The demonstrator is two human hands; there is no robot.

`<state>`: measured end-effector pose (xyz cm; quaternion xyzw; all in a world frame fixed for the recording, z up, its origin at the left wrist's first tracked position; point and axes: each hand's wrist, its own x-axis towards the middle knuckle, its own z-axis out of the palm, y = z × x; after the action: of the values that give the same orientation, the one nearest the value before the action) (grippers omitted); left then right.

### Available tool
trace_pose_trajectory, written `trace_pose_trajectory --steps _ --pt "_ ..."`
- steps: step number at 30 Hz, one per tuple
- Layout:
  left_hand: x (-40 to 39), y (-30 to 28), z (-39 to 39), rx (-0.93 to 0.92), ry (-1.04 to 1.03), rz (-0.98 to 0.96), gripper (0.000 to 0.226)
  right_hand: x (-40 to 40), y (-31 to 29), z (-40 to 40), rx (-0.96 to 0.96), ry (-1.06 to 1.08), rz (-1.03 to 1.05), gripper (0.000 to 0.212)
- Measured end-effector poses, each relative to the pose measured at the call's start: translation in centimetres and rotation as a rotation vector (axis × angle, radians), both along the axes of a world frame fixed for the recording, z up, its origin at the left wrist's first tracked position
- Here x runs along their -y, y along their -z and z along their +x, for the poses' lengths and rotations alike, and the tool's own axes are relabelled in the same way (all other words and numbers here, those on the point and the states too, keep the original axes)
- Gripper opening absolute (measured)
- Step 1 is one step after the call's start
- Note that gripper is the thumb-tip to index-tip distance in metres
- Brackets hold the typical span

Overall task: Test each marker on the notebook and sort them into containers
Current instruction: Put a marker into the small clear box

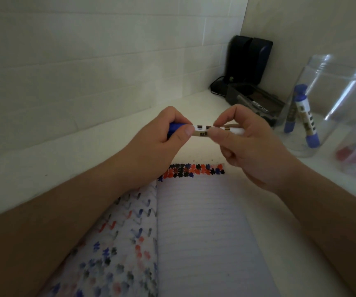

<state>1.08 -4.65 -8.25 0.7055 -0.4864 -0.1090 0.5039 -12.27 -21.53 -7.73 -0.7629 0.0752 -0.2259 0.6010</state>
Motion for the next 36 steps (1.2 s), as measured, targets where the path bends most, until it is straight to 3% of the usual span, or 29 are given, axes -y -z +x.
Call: trace_pose_trajectory --steps 4,10,15,19,21,30,36 --pt "0.1 -0.9 -1.3 0.082 0.019 -0.038 0.007 0.2 -1.4 -0.9 0.031 0.037 0.063 0.013" --pt "-0.2 -2.5 -3.2 0.121 0.099 -0.098 0.043 -0.8 -3.1 -3.3 0.107 0.174 0.336 0.021" --pt "0.2 -1.2 -4.4 0.249 0.187 -0.046 0.052 -0.3 -4.2 -7.1 0.228 0.485 0.473 0.024" --pt "0.0 1.4 -4.2 0.561 0.189 -0.014 0.038 2.6 -10.4 -10.5 0.475 0.745 0.309 0.014" --pt "-0.1 1.8 -4.3 0.591 0.168 -0.036 0.03 4.1 -12.9 -11.3 0.501 0.837 0.185 0.011" --pt "-0.2 1.7 -4.5 0.618 0.15 -0.04 0.028 7.2 -11.7 -8.3 0.257 0.913 0.091 0.02" --pt "-0.2 2.0 -4.3 0.591 0.137 -0.015 0.025 2.8 -9.7 -8.7 0.212 0.892 -0.06 0.022"
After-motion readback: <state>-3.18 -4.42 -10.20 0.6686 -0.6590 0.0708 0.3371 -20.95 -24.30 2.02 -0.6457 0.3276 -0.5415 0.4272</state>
